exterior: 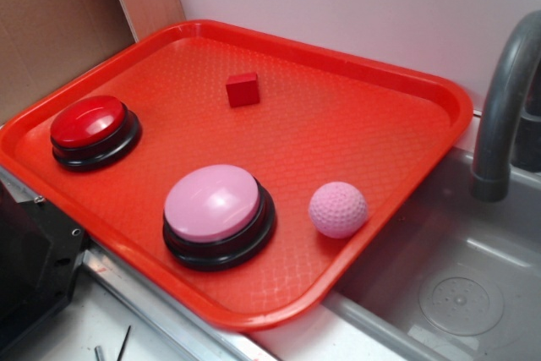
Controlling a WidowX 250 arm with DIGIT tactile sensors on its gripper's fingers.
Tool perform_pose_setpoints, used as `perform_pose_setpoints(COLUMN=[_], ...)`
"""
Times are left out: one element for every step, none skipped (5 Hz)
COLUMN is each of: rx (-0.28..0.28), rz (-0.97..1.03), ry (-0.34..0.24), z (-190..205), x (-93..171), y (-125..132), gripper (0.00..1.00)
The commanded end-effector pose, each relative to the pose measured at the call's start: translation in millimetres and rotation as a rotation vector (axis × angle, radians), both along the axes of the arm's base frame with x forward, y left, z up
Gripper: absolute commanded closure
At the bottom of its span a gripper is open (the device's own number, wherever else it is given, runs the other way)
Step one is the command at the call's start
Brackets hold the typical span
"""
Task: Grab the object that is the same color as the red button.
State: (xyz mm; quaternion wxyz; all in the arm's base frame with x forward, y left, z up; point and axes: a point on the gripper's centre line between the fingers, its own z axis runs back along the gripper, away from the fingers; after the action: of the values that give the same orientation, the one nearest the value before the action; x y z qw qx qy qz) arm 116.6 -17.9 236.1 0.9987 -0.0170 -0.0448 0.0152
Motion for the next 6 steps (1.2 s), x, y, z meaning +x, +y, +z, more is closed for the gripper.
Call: perform_pose_setpoints(rx=[0.0,0.126,0.057,-0.124,-0.299,-0.299], rz=[0.0,0.244,0.467,0.706,0.897,0.897], ry=[0.0,0.097,0.087,0.066,0.131,0.131], z=[0.0,-50.0,-56.8,-70.4,-86.3,-86.3], x=[0.0,32.8,61.8,100.8,114.7,114.7], y=[0.0,46.1,39.1,38.3,44.9,44.9], gripper=[0.0,0.0,0.0,0.0,0.0,0.0])
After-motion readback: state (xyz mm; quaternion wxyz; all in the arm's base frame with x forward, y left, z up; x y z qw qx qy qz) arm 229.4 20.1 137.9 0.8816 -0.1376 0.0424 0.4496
